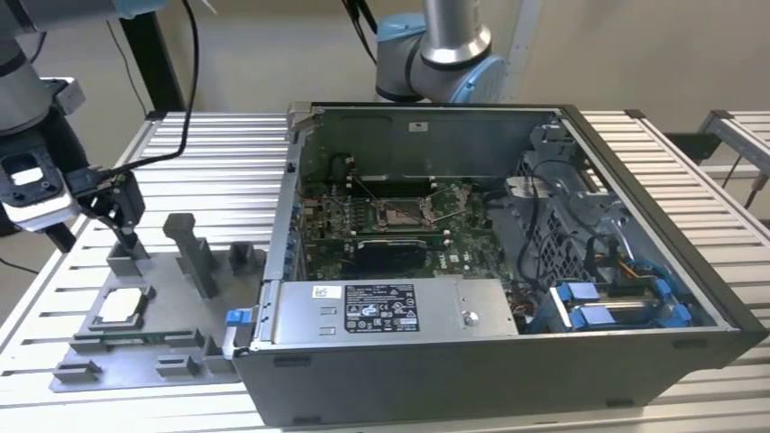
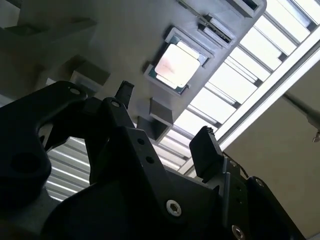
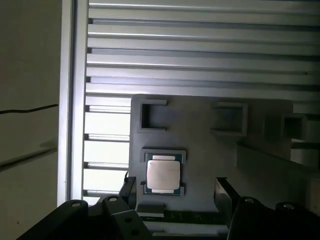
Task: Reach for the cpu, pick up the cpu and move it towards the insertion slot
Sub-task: 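Pick up the cpu and move it towards the insertion slot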
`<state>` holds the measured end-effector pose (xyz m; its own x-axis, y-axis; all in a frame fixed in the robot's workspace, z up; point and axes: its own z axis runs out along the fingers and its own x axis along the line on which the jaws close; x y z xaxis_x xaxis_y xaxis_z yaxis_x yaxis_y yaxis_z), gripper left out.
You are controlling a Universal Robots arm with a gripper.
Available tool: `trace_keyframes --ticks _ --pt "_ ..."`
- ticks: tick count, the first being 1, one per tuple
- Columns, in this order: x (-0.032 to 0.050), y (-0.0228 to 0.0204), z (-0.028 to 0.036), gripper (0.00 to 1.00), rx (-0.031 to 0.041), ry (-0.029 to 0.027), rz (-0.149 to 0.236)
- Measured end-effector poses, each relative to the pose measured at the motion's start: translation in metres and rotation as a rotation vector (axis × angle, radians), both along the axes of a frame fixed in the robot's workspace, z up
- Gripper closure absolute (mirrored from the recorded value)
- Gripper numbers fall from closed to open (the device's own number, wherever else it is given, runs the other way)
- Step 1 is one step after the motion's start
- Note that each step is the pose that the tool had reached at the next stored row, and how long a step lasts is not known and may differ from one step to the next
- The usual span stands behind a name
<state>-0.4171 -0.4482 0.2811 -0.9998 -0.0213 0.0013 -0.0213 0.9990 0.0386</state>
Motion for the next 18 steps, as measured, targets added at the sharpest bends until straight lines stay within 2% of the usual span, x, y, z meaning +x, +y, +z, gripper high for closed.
trace_keyframes --ticks 18 --pt "-0.0002 0.0001 -0.0319 0.0 0.0 0.0026 0.0"
